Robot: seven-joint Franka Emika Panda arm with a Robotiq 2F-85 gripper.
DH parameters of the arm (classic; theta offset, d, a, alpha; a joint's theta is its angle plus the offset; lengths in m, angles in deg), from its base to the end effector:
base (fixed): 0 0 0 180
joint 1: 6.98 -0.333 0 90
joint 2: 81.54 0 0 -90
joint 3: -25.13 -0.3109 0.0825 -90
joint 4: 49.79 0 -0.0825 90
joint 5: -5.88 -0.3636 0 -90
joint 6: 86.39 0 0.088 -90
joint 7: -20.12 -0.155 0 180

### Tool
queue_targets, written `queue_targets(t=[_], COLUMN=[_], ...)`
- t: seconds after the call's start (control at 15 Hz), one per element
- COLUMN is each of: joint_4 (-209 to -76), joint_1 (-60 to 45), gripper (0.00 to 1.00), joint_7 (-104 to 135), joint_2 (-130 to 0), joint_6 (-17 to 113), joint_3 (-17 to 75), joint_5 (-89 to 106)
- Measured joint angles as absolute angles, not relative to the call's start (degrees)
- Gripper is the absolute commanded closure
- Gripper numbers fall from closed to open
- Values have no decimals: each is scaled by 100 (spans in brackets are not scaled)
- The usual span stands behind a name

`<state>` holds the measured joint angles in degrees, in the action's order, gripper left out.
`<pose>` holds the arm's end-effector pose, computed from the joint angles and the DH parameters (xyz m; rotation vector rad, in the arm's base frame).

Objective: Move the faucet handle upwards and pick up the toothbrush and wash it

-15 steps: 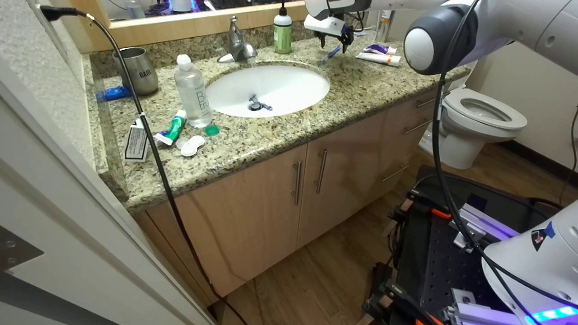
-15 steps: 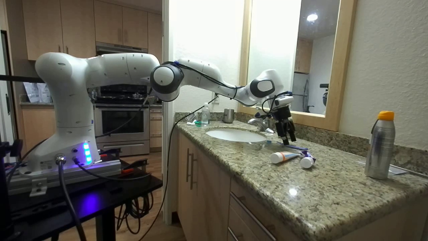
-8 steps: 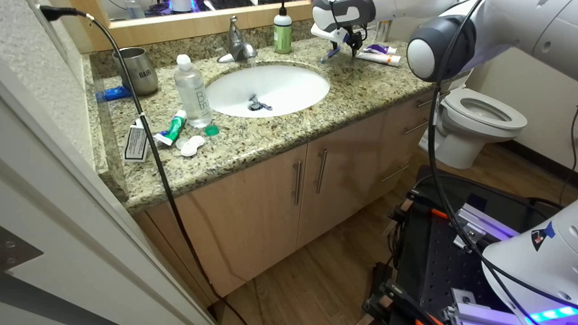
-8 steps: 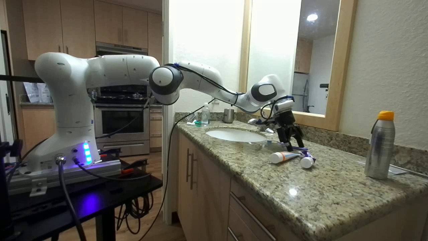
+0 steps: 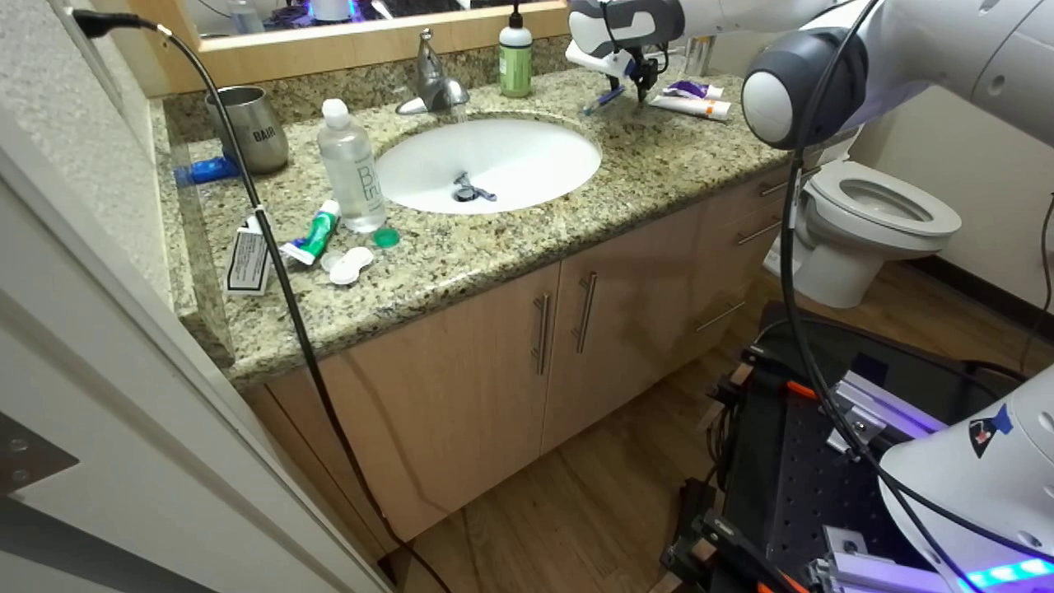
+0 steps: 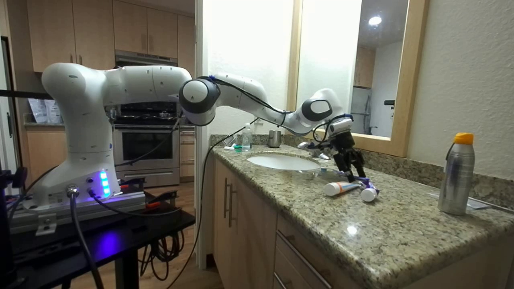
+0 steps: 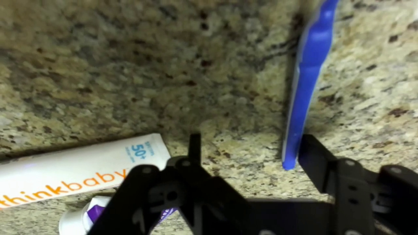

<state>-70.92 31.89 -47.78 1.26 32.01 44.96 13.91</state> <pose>0.5660 -0.5934 0.1763 1.6646 -2.1229 0.4851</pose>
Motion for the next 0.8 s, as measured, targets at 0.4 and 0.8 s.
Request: queue_targets(t=[0.4,0.8], joint_4=[-7080,-7083], joint_1=[3169,3172], gripper=[98,64], joint_7=[-4750,-4659], joint_2=[93,20], joint_6=[3165,2921], joint_3=[4478,4326], joint_5=[1392,1367])
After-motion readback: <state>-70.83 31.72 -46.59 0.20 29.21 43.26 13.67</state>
